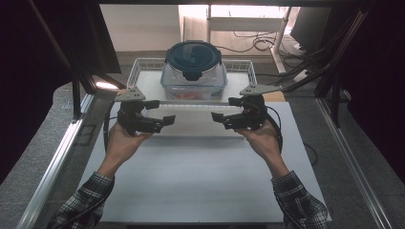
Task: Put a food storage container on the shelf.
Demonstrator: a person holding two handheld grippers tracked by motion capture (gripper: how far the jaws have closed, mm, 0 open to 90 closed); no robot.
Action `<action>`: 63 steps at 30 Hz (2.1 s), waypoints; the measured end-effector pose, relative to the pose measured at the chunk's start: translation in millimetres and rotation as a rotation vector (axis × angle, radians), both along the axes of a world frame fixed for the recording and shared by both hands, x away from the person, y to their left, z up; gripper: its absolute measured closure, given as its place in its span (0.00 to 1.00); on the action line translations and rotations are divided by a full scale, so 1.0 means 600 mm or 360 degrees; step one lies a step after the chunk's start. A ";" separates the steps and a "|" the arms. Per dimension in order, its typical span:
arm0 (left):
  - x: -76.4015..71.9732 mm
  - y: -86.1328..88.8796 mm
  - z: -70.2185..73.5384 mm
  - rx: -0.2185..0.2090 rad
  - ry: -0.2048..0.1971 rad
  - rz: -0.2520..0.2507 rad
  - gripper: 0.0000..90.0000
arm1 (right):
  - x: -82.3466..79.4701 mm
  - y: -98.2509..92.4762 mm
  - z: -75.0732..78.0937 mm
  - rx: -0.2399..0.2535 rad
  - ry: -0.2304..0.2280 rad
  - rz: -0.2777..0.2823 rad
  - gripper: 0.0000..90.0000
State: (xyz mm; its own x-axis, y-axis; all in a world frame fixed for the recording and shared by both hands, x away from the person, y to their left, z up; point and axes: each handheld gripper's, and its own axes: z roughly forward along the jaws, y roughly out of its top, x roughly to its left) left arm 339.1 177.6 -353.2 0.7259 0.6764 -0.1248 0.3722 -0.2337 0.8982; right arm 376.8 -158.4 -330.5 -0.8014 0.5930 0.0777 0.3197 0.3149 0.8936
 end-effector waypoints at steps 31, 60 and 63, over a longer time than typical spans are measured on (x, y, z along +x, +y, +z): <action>-0.067 0.003 -0.074 -0.0057 0.0064 -0.0004 0.09 | -0.053 -0.005 -0.069 -0.0107 -0.0029 0.0012 0.01; -0.118 0.010 -0.164 0.0089 0.0096 0.0030 0.05 | -0.102 -0.027 -0.155 -0.0147 0.0062 -0.0052 0.00; -0.126 0.013 -0.170 0.0092 0.0101 0.0038 0.05 | -0.107 -0.028 -0.159 -0.0148 0.0062 -0.0046 0.00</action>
